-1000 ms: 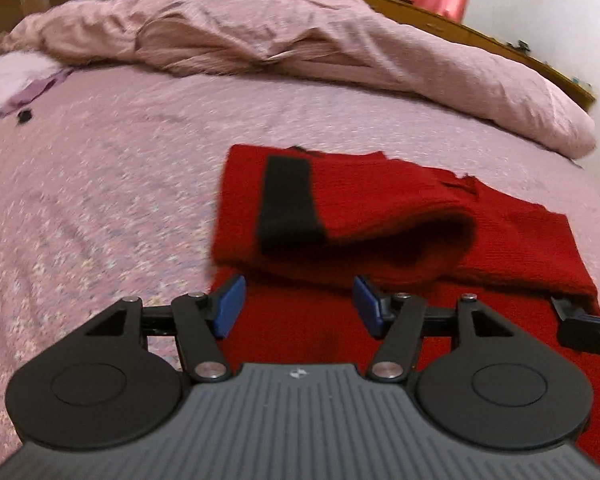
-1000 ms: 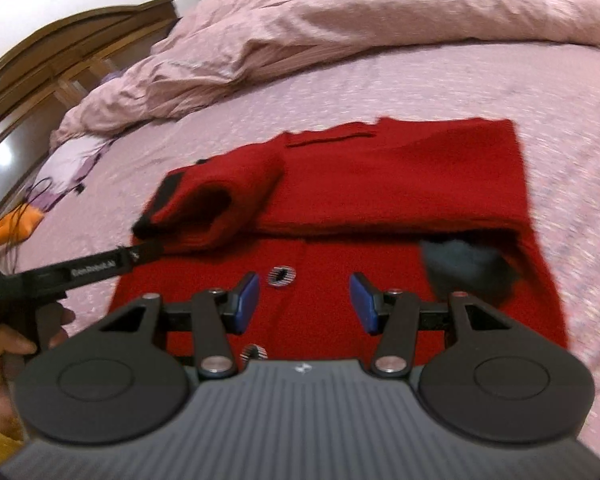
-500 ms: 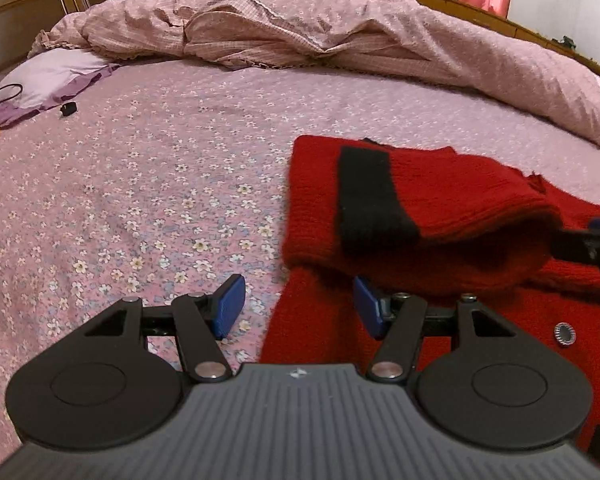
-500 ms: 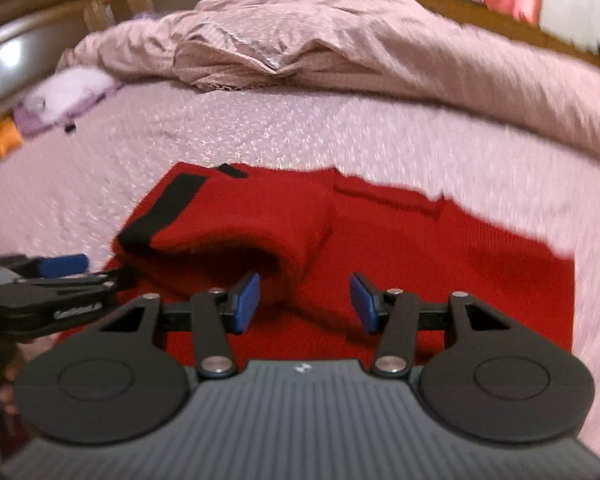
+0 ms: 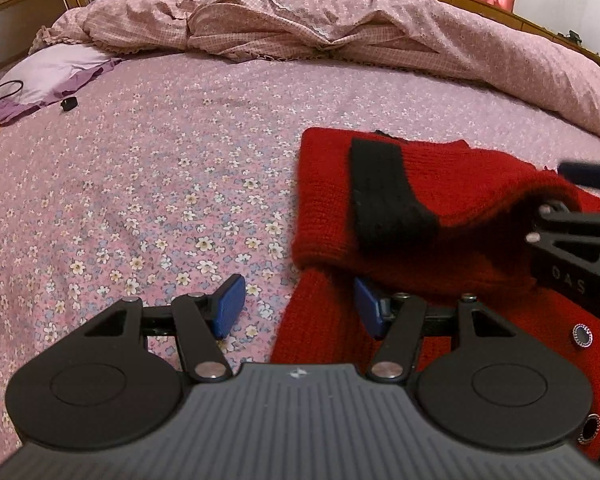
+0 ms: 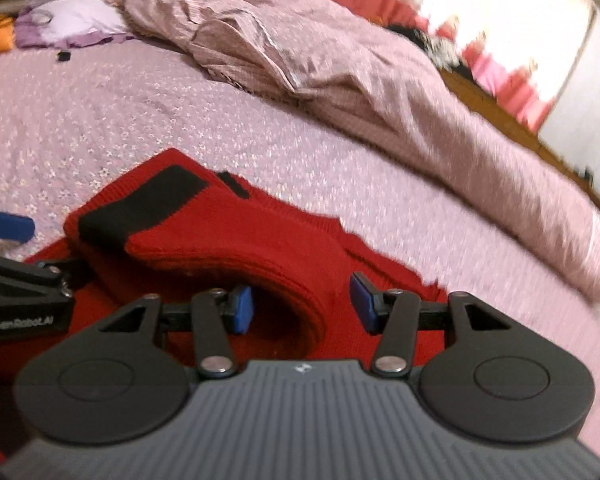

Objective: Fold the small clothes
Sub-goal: 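Grasp the black cuff of the folded sleeve with the right gripper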

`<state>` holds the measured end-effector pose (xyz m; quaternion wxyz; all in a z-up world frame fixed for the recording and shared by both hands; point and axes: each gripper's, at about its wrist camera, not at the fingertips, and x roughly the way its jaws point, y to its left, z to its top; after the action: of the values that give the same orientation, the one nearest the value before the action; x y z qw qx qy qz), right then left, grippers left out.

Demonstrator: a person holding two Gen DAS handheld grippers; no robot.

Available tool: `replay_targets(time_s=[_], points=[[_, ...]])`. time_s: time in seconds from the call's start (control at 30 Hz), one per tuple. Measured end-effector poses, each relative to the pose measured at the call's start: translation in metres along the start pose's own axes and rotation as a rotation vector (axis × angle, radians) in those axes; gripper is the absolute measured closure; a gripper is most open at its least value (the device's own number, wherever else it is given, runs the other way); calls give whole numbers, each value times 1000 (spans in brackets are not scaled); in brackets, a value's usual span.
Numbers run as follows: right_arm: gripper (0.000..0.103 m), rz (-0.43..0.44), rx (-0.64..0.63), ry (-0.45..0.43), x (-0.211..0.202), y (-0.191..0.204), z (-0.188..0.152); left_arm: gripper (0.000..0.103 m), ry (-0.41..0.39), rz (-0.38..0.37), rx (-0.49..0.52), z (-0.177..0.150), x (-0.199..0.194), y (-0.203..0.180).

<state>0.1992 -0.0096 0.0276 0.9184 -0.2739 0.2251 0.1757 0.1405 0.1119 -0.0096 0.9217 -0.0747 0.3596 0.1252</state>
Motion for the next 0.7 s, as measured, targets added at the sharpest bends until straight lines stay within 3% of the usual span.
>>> replay_targets(time_s=[0.1, 0.17, 0.27, 0.57, 0.7], points=[[52, -17, -64, -53, -1, 3, 1, 37, -1, 7, 0, 0, 1, -2], [89, 3, -23, -65, -4, -5, 2, 38, -1, 7, 0, 0, 2, -1], [89, 19, 101, -63, -10, -27, 4, 38, -1, 10, 7, 0, 2, -2], [90, -88, 329, -146, -48, -96, -13, 38, -6, 28, 31, -2, 4, -7], [90, -35, 473, -118, -46, -120, -35, 38, -2, 28, 28, -1, 5, -6]])
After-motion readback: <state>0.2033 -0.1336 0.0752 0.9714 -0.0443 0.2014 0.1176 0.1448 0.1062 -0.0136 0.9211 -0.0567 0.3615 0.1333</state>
